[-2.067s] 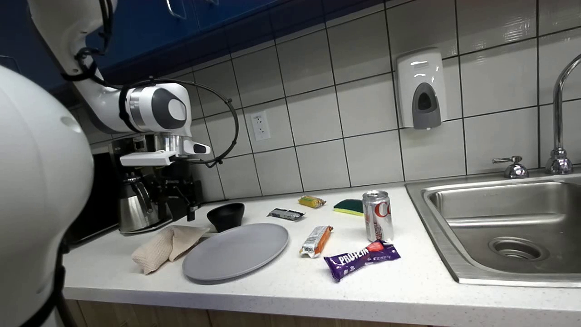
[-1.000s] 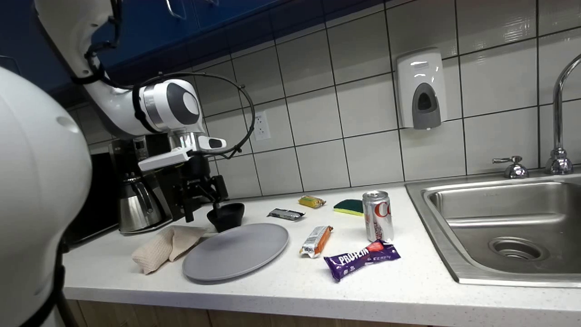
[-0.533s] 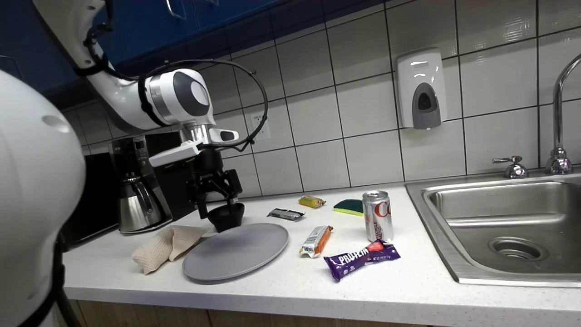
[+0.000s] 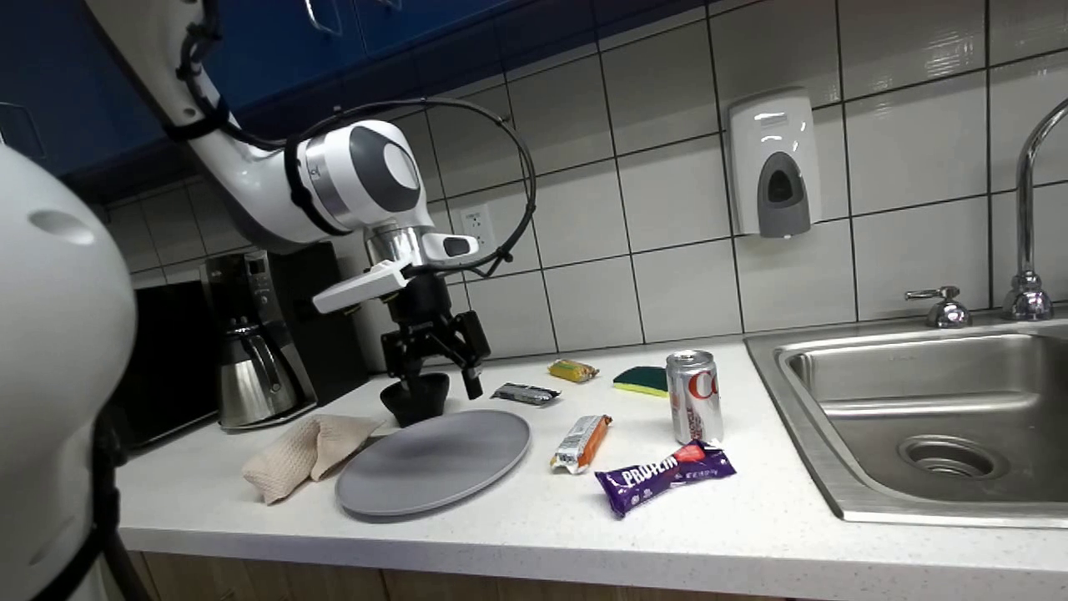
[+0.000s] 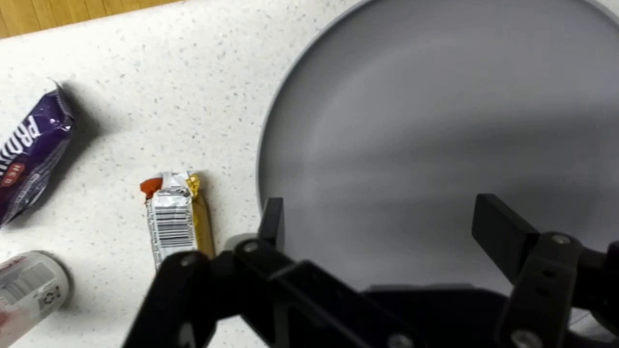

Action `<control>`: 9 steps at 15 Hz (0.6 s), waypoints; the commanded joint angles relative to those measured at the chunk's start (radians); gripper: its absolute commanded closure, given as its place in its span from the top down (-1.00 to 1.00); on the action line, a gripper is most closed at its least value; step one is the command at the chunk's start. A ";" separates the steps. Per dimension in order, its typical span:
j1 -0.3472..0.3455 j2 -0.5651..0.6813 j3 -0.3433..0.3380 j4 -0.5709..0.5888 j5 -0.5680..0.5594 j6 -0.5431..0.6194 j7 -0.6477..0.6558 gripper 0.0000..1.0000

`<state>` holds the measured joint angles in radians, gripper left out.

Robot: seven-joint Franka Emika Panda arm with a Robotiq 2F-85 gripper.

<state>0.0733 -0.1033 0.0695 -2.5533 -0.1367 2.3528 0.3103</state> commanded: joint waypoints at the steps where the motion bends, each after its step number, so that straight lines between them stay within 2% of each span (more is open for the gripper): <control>1: -0.047 -0.018 -0.020 -0.032 -0.057 0.051 0.008 1.00; 9: -0.128 0.049 -0.092 -0.008 -0.135 0.154 0.004 1.00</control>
<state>-0.0233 -0.0769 -0.0052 -2.5682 -0.2336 2.4672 0.3103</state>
